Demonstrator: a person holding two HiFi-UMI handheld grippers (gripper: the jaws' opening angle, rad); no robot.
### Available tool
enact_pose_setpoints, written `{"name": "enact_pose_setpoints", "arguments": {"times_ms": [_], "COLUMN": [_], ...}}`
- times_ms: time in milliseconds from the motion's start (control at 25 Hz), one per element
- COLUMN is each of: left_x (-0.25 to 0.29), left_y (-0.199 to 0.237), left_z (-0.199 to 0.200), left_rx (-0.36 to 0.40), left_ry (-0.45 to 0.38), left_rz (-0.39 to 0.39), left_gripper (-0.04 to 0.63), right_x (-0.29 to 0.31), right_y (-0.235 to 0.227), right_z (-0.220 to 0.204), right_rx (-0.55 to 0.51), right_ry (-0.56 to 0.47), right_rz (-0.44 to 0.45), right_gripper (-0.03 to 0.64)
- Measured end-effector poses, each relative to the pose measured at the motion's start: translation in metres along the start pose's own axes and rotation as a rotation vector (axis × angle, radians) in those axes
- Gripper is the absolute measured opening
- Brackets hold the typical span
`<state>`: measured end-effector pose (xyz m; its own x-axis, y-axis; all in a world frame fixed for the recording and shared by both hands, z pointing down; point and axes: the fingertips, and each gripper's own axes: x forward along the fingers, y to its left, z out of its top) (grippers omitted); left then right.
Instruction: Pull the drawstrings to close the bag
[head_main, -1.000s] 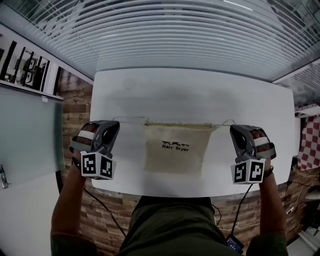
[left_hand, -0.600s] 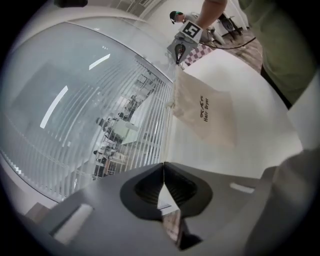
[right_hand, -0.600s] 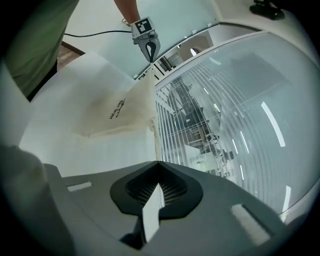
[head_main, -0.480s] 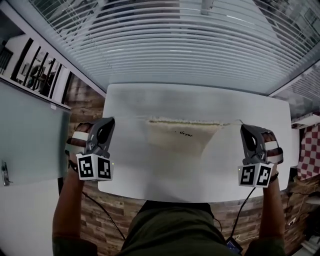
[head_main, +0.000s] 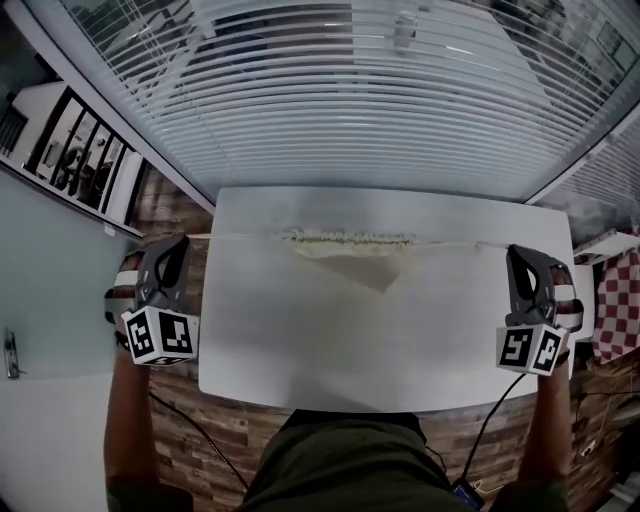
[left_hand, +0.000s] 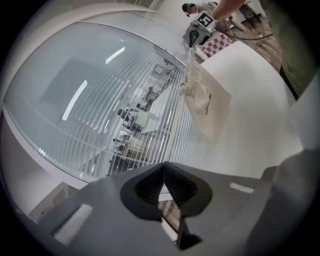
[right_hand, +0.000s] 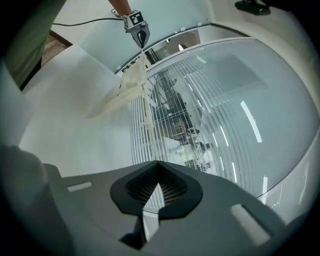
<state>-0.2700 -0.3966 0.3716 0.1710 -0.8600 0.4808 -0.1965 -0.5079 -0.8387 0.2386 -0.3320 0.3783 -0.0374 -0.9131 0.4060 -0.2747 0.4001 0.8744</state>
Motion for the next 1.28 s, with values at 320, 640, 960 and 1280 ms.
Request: {"name": "enact_pose_setpoints", "arguments": {"times_ms": [320,640,960,1280], "left_x": [-0.041,-0.048,-0.066,-0.076], "left_y": [0.044,0.052,0.088,0.109], "left_z": [-0.025,-0.047,-0.031,-0.007], "left_rx": [-0.097,-0.188,-0.271,-0.211], "left_ry": [0.039,0.056,-0.012,-0.057], "left_rz": [0.071,0.114,0.229,0.291], "left_gripper": [0.009,0.009,0.012,0.014], "right_x": [-0.033,-0.041,-0.046,-0.05], "right_y": [-0.047,-0.06,-0.079,-0.091], "right_z": [-0.007,-0.027,0.015,0.017], "right_rx": [0.033,0.055,0.155,0.177], "right_ry": [0.03,0.057,-0.051,-0.05], "right_rz": [-0.089,-0.147,-0.196,-0.226], "right_gripper": [0.014,0.012,0.015,0.015]}}
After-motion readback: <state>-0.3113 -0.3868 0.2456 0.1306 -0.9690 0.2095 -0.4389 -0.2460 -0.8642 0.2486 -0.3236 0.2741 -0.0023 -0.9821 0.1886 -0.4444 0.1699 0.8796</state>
